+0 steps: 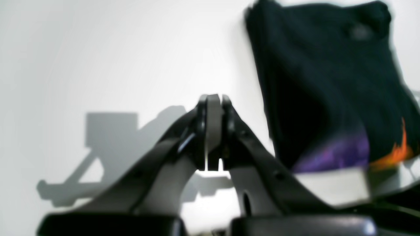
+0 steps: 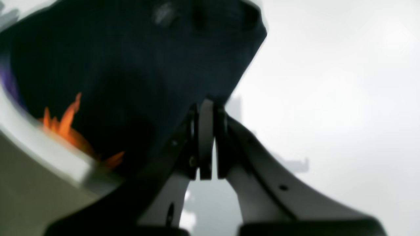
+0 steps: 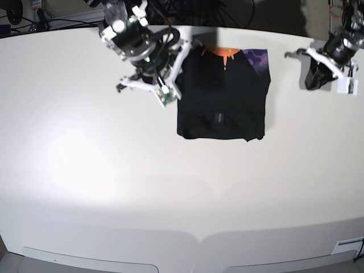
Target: Fold the T-shirt properly
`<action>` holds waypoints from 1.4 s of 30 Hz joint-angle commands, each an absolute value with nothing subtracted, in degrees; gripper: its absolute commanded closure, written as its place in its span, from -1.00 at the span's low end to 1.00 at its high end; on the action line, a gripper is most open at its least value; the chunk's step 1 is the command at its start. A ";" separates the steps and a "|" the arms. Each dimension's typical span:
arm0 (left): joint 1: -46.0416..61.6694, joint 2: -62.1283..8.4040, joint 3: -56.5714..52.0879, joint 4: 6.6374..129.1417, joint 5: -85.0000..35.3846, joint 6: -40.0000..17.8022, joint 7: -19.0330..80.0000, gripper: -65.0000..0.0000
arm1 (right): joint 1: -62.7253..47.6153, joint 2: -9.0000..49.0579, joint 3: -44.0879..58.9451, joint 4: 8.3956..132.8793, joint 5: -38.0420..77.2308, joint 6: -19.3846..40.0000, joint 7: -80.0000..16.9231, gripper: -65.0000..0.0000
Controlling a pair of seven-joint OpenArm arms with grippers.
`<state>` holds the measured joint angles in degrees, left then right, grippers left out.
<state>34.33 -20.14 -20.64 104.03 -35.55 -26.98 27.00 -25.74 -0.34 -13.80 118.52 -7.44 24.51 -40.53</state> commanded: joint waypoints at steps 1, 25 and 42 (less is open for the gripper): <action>36.25 -20.80 -22.37 105.80 -36.29 -27.40 25.19 1.00 | -27.90 -0.08 -13.21 121.08 -6.94 24.49 -39.09 1.00; 53.19 -13.87 -31.03 82.13 -29.30 -39.83 20.43 1.00 | -58.35 2.04 17.87 106.06 0.43 25.91 -35.88 1.00; 24.99 -13.26 -28.77 26.13 -4.97 -36.97 1.50 1.00 | -20.47 19.86 17.87 30.35 -6.61 28.73 -14.04 1.00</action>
